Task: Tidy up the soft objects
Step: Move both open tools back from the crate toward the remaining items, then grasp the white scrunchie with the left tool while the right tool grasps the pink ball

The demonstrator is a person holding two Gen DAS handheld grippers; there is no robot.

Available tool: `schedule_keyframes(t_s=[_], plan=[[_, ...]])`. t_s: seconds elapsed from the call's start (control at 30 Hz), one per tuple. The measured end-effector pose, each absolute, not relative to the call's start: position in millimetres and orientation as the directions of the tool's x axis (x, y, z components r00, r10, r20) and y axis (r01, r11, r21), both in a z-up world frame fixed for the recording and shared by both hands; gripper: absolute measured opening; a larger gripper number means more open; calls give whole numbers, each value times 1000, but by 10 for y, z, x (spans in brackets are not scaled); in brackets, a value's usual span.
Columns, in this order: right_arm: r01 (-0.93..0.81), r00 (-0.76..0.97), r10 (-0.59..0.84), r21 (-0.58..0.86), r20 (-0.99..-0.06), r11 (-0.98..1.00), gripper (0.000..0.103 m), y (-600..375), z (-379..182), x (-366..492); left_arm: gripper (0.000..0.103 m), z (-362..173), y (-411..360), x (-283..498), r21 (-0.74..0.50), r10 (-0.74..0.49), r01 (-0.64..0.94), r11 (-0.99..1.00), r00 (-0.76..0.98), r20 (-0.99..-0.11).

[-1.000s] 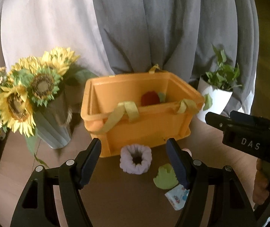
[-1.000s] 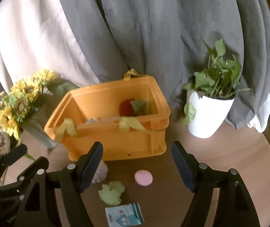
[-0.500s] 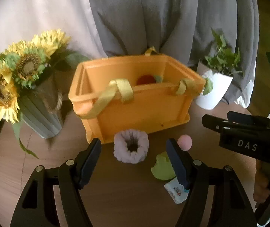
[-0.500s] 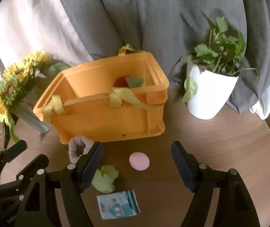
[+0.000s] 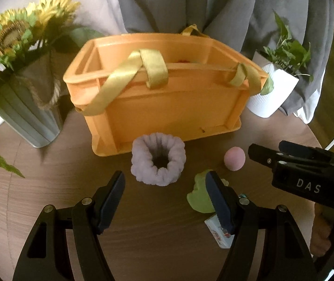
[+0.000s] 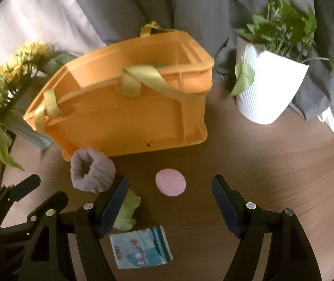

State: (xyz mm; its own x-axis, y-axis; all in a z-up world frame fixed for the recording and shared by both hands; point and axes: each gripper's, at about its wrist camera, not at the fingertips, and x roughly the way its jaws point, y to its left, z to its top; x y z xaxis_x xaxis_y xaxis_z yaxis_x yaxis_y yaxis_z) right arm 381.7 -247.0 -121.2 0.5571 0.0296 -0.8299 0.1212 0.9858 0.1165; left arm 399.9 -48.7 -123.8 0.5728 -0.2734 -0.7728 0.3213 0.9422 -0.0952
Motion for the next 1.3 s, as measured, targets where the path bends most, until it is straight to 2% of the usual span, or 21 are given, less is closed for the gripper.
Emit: schedule_keyframes(t_s=[0.53, 0.93, 1.0, 1.07, 1.13, 1.3], plan=[[137, 475, 45, 124, -879, 983, 74, -2497, -1592, 4021, 70, -1549, -572, 4269, -90, -268, 332, 939, 540, -798], [132, 442, 40, 109, -896, 985, 61, -2463, -1793, 4158, 69, -1719, -603, 4469, -77, -268, 353, 933, 536, -801], [127, 443, 39, 106, -896, 986, 57, -2456, -1805, 4164, 58, -1730, -607, 4480, -83, -280, 365, 927, 529, -801], [124, 438, 41, 106, -898, 987, 50, -2459, -1832, 4169, 56, -1745, -612, 4489, -80, -281, 370, 926, 528, -801], [123, 436, 43, 106, -899, 987, 46, -2494, -1842, 4169, 45, -1744, -628, 4484, -81, -283, 372, 925, 530, -799], [110, 442, 46, 106, -896, 988, 39, -2514, -1858, 4150, 29, -1756, -614, 4468, -90, -291, 375, 923, 526, -799]])
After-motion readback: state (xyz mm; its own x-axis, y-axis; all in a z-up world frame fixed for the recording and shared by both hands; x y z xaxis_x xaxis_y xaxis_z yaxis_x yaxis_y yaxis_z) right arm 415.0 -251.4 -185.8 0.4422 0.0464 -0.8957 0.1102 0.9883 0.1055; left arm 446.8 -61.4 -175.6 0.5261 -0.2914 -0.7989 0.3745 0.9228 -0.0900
